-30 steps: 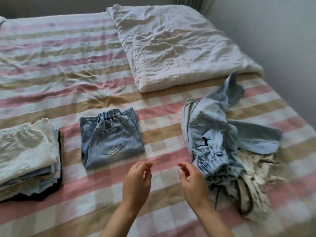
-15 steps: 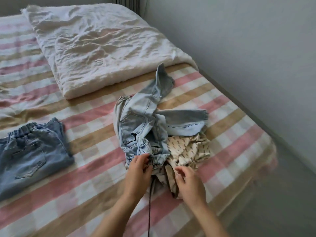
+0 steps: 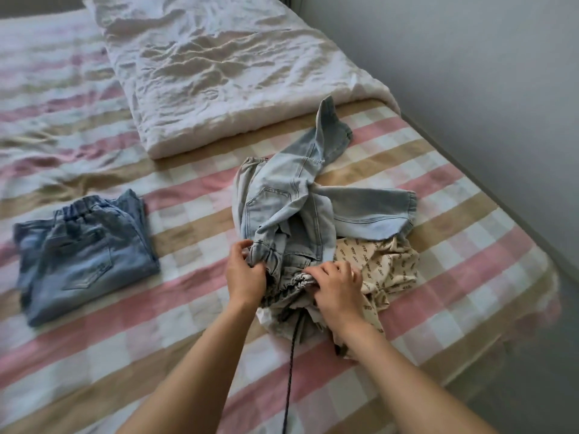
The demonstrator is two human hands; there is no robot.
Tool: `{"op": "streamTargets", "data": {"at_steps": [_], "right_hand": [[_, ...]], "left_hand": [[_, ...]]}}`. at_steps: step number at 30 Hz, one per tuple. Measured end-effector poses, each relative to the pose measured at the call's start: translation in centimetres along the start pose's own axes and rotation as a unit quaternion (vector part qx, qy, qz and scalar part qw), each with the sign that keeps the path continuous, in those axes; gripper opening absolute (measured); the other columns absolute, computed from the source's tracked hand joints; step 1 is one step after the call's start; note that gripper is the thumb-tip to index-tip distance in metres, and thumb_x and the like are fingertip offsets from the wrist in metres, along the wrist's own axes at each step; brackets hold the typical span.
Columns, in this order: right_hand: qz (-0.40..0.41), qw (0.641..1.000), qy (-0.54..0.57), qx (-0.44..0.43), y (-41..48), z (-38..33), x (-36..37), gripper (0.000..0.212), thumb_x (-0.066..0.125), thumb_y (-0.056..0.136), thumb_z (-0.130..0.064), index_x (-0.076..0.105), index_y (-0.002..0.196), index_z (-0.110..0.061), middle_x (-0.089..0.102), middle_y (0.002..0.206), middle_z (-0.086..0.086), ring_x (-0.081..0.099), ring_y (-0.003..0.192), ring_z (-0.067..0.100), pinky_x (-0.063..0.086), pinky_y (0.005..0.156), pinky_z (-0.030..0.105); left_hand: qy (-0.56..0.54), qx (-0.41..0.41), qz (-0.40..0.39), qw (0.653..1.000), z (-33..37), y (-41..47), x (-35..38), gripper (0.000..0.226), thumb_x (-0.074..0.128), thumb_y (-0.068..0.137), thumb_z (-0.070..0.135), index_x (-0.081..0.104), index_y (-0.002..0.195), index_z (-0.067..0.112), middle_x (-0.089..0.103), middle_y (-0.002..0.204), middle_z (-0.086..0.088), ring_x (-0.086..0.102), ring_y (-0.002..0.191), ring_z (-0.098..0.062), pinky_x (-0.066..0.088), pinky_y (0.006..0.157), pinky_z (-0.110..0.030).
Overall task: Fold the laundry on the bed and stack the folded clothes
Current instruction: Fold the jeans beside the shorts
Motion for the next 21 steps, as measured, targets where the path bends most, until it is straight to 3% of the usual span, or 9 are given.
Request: {"op": "streamTargets", "data": {"at_steps": [4, 6, 9, 13, 16, 21], "right_hand": [[0.097, 0.992, 0.066, -0.037, -0.9, -3.9, -7.5, 0.038, 0.056, 0.082, -0.003, 0.068, 0.108, -0.027, 0.063, 0.099, -0.005, 0.05, 0.101, 0.026, 0.026, 0.093, 0.041], [0.146, 0.982, 0.099, -0.071, -1.7, -6.3, -12.8, 0.022, 0.054, 0.086, -0.02, 0.07, 0.102, -0.023, 0.064, 0.093, -0.004, 0.052, 0.094, 0.027, 0.03, 0.089, 0.042], [0.19, 0.965, 0.132, -0.127, -3.2, -10.2, -20.7, 0.036, 0.042, 0.085, -0.039, 0.069, 0.099, -0.02, 0.063, 0.091, -0.005, 0.05, 0.091, 0.022, 0.033, 0.086, 0.043], [0.229, 0.948, 0.138, -0.173, -6.1, -15.1, -29.5, 0.018, 0.064, 0.078, -0.019, 0.069, 0.096, -0.019, 0.059, 0.09, -0.01, 0.051, 0.092, 0.022, 0.03, 0.091, 0.044], [0.234, 0.94, 0.162, -0.188, -8.4, -17.9, -34.1, 0.022, 0.054, 0.08, -0.019, 0.069, 0.096, -0.016, 0.059, 0.09, -0.008, 0.048, 0.092, 0.02, 0.029, 0.094, 0.049], [0.224, 0.927, 0.215, -0.211, -13.2, -22.2, -37.8, 0.026, 0.049, 0.078, -0.016, 0.067, 0.096, -0.011, 0.057, 0.087, -0.005, 0.051, 0.089, 0.024, 0.033, 0.092, 0.053]], "left_hand": [[-0.141, -0.035, 0.028, 0.989, 3.4, -0.1, -7.4, 0.044, 0.051, 0.077, -0.018, 0.052, 0.112, 0.01, 0.06, 0.095, -0.013, 0.057, 0.073, -0.013, 0.048, 0.058, -0.019], [-0.175, -0.022, 0.028, 0.984, 6.8, -0.4, -11.7, 0.045, 0.051, 0.076, -0.02, 0.052, 0.109, 0.011, 0.059, 0.09, -0.012, 0.057, 0.076, -0.019, 0.05, 0.064, -0.027], [-0.197, 0.0, 0.024, 0.98, 11.7, -1.9, -17.5, 0.044, 0.053, 0.078, -0.019, 0.051, 0.101, 0.018, 0.059, 0.091, -0.013, 0.058, 0.075, -0.02, 0.049, 0.063, -0.028], [-0.26, 0.032, 0.019, 0.965, 17.9, -5.9, -23.8, 0.043, 0.051, 0.079, -0.02, 0.053, 0.104, 0.015, 0.059, 0.084, -0.015, 0.058, 0.068, -0.021, 0.052, 0.05, -0.02], [-0.28, 0.06, 0.026, 0.958, 21.5, -9.2, -27.9, 0.043, 0.053, 0.079, -0.018, 0.052, 0.109, 0.012, 0.059, 0.082, -0.015, 0.058, 0.064, -0.021, 0.05, 0.044, -0.017], [-0.286, 0.08, 0.039, 0.954, 24.6, -14.9, -33.9, 0.038, 0.056, 0.081, -0.012, 0.049, 0.11, 0.011, 0.06, 0.085, -0.012, 0.059, 0.069, -0.021, 0.051, 0.051, -0.024]]}}
Point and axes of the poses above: each hand's wrist, its own y-axis towards the middle knuckle, its own x-axis out of the palm, z = x × y, the point moved 9 cm from there along y, towards the middle knuckle
